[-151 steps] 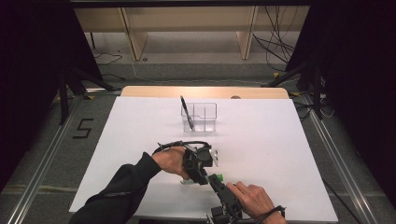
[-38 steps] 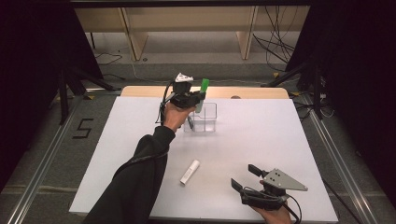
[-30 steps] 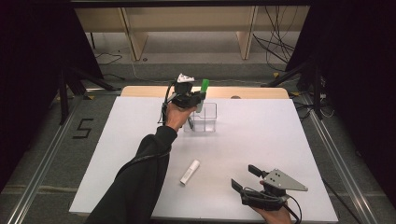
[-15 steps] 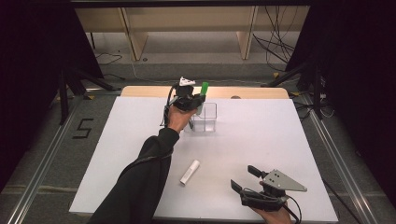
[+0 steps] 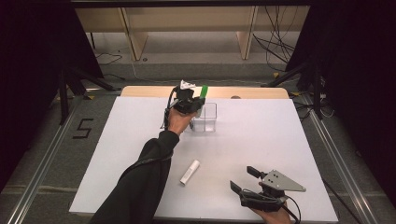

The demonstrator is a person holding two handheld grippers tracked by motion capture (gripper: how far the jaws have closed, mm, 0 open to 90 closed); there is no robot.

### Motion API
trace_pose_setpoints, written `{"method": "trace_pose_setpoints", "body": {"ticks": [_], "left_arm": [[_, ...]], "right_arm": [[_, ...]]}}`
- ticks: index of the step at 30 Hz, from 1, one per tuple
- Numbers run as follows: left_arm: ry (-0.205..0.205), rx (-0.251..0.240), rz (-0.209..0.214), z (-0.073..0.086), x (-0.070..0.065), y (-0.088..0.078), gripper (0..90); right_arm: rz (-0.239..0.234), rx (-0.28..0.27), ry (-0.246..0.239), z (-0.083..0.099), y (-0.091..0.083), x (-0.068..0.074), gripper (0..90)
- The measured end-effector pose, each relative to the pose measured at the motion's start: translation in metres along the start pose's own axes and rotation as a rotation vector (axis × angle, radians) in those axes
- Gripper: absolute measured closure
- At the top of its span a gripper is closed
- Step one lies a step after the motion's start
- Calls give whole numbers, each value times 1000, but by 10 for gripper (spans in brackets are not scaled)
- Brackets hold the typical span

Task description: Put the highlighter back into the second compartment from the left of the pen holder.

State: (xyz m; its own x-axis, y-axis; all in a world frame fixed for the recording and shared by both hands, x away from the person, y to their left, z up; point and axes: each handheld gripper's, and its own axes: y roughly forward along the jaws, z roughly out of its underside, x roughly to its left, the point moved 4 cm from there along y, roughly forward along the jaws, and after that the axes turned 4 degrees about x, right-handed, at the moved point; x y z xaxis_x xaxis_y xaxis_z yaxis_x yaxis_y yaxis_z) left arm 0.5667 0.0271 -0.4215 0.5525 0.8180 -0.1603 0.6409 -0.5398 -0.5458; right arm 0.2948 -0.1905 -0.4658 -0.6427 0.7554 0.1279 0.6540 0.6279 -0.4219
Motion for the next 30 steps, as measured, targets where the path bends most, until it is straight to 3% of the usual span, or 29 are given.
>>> {"method": "trace_pose_setpoints", "body": {"ticks": [14, 22, 30], "left_arm": [[8, 6, -10, 4, -1, 1, 758], [49, 27, -31, 6, -4, -5, 726], [32, 38, -22, 3, -4, -27, 480]], "right_arm": [[-8, 8, -7, 1, 1, 1, 209], [-11, 11, -9, 2, 2, 2, 210], [-12, 14, -11, 2, 2, 2, 211]]}}
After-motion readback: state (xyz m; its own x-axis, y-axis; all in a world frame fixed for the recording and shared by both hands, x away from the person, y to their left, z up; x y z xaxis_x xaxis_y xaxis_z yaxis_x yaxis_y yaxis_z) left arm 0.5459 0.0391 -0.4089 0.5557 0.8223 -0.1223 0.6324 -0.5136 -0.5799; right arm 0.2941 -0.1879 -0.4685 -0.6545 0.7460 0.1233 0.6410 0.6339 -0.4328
